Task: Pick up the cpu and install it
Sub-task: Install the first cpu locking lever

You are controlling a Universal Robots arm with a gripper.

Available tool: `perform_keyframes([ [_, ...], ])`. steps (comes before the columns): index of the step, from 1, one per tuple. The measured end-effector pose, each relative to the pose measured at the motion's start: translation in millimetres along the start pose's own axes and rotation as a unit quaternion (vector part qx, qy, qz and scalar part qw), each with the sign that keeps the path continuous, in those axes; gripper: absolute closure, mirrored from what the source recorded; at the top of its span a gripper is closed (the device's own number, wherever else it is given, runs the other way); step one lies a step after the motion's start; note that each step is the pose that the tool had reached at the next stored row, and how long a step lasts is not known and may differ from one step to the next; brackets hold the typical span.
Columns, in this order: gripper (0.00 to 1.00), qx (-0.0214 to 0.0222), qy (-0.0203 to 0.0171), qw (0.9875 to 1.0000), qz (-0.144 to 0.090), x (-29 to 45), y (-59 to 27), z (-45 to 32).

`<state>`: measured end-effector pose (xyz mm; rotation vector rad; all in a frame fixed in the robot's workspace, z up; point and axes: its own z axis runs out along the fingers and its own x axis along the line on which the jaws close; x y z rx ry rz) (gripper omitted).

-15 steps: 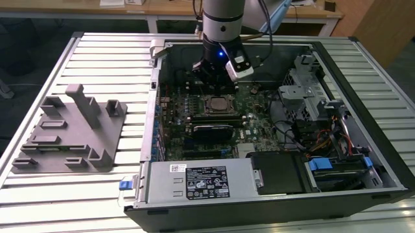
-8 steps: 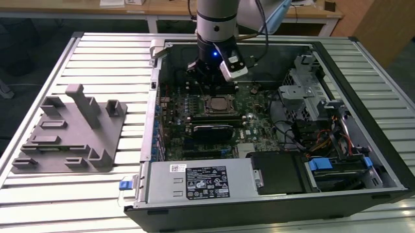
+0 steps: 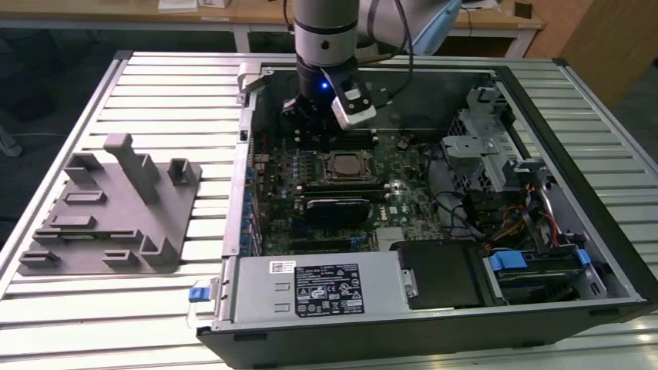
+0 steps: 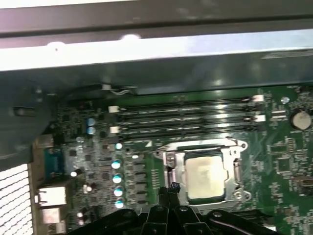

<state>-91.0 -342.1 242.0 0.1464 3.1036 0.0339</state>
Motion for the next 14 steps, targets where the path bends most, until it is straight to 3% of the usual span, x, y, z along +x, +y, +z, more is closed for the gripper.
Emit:
perform_keyframes([
  [10, 0.89, -0.0006, -0.0003, 1.0000, 0.000, 20.8, -2.0, -0.7],
  [14, 0.89, -0.0091, 0.0005, 1.0000, 0.000, 24.9, -2.4, -0.9],
])
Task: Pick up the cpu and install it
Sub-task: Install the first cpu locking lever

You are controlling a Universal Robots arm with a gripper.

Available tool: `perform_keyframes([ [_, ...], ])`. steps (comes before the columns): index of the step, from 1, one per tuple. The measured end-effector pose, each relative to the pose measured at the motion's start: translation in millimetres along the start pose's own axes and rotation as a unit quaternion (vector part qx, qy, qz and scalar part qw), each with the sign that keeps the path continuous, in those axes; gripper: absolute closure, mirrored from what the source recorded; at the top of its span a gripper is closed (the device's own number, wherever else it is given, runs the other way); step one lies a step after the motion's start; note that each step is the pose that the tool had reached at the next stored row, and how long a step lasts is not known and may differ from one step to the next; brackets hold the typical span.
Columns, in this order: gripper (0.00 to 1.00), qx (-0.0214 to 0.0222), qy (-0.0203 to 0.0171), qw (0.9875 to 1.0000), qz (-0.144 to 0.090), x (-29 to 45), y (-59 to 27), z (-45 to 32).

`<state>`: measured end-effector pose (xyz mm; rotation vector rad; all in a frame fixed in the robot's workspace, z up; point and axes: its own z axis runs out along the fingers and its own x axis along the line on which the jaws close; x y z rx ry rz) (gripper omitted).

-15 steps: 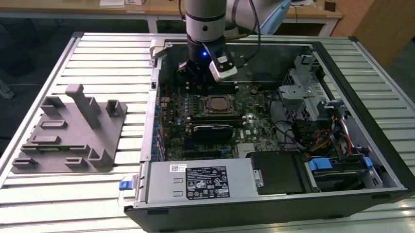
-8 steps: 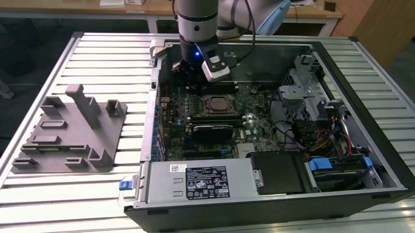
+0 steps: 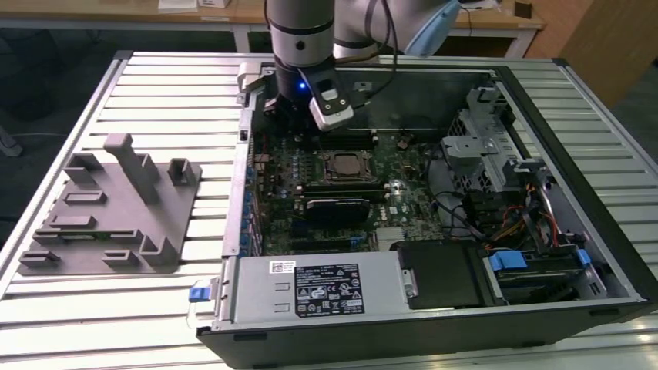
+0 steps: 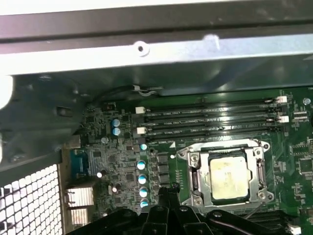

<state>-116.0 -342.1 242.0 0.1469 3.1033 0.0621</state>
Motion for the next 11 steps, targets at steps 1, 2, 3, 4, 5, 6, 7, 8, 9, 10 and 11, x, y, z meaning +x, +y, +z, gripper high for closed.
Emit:
perform_keyframes([
  [1, 0.89, -0.0029, 0.0003, 1.0000, 0.000, 0.7, -0.1, 0.0],
  [2, 0.89, -0.0068, 0.0006, 1.0000, 0.000, 1.1, -0.2, 0.0],
  [3, 0.89, -0.0112, 0.0010, 0.9999, 0.000, 1.5, -0.3, -0.1],
  [4, 0.89, -0.0161, 0.0015, 0.9999, 0.001, 1.9, -0.3, -0.1],
  [5, 0.89, -0.0212, 0.0019, 0.9998, 0.001, 2.3, -0.4, -0.1],
  [6, 0.89, -0.0264, 0.0025, 0.9996, 0.001, 2.6, -0.5, -0.1],
  [7, 0.89, -0.0319, 0.0030, 0.9995, 0.001, 2.9, -0.6, -0.1],
  [8, 0.89, -0.0385, 0.0035, 0.9993, 0.001, 3.2, -0.6, -0.1],
  [9, 0.89, -0.0446, 0.0042, 0.9990, 0.002, 3.4, -0.7, -0.1],
  [10, 0.89, -0.0508, 0.0048, 0.9987, 0.002, 3.6, -0.8, -0.1],
  [11, 0.89, -0.0567, 0.0053, 0.9984, 0.002, 3.9, -0.9, -0.1],
])
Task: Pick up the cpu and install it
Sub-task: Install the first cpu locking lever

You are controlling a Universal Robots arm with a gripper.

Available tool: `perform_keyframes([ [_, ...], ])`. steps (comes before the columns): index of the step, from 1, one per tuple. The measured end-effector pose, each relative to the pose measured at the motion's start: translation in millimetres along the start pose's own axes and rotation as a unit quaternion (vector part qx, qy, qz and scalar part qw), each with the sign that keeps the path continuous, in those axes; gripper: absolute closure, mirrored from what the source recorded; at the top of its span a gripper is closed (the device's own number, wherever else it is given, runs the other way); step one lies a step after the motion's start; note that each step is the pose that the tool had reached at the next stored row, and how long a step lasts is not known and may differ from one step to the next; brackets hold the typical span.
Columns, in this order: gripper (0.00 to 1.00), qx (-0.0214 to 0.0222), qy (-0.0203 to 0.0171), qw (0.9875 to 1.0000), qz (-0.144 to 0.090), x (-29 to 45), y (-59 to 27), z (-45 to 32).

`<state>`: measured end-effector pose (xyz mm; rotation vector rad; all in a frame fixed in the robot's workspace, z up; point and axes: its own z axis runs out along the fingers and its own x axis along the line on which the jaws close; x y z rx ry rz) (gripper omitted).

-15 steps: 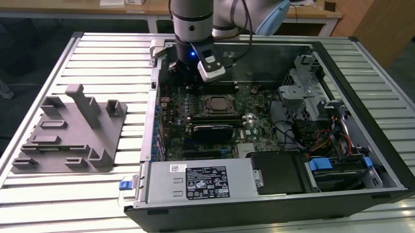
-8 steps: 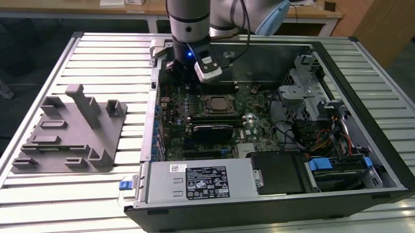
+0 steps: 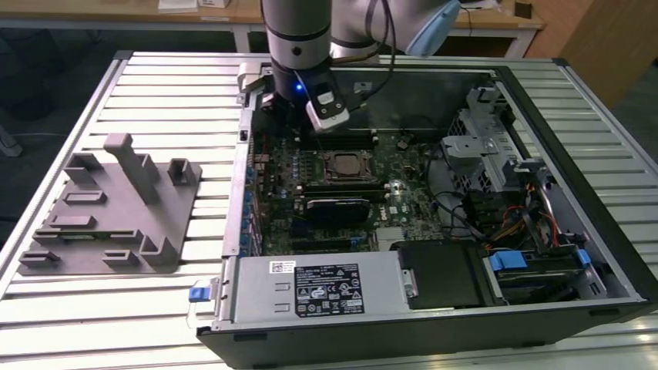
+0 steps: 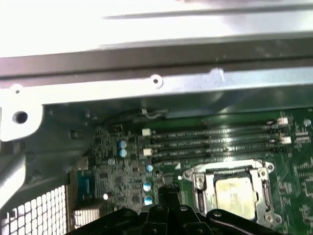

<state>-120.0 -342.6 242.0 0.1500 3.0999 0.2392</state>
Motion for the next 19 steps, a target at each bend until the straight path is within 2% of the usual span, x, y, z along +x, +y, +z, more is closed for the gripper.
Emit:
perform_keyframes([
  [6, 0.89, -0.0338, 0.0032, 0.9994, 0.001, 1.4, -0.3, -0.1],
  [9, 0.89, -0.0488, 0.0046, 0.9988, 0.002, 2.1, -0.4, -0.1],
  [10, 0.89, -0.0513, 0.0048, 0.9987, 0.002, 2.3, -0.4, -0.1],
  [15, 0.89, -0.0515, 0.0049, 0.9987, 0.002, 2.2, -0.4, -0.1],
  [19, 0.89, -0.0515, 0.0049, 0.9987, 0.002, -3.4, 0.1, 0.1],
])
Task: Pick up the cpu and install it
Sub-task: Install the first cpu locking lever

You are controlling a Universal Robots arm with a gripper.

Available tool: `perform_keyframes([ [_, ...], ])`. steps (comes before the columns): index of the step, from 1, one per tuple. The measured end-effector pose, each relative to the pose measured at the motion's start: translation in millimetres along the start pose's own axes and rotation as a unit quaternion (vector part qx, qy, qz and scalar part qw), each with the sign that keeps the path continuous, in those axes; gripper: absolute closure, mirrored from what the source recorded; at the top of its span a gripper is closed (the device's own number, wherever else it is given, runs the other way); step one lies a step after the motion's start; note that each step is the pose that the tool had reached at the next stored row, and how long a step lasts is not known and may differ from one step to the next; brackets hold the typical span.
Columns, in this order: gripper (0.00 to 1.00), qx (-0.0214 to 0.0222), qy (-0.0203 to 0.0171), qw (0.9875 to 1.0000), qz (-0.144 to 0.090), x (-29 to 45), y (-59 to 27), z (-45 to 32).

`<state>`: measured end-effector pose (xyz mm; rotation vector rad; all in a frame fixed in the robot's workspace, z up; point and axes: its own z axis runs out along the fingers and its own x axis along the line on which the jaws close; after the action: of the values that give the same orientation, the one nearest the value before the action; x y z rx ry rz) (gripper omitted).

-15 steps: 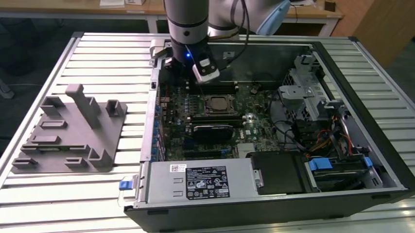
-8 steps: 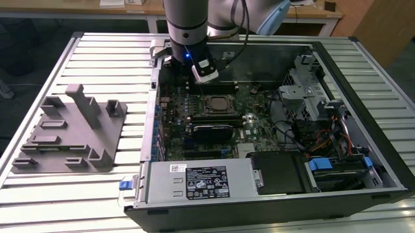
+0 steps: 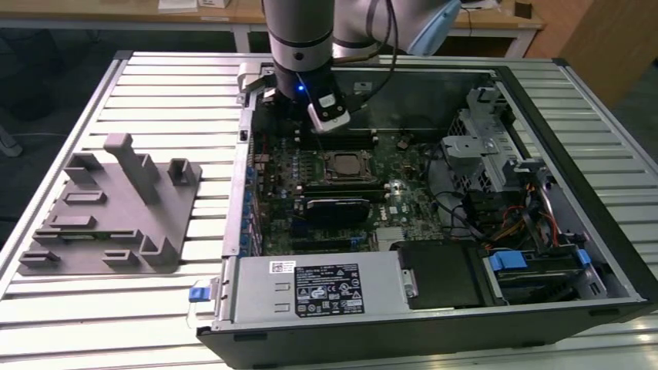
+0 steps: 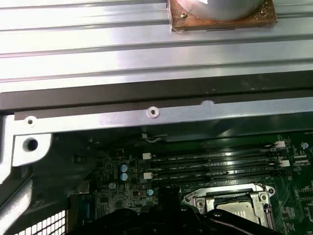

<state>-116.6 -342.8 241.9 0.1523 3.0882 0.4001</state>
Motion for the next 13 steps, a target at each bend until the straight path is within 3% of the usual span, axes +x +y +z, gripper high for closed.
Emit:
perform_keyframes([
  [13, 0.89, 0.0028, -0.0004, 1.0000, 0.001, -31.3, 3.0, 1.1],
])
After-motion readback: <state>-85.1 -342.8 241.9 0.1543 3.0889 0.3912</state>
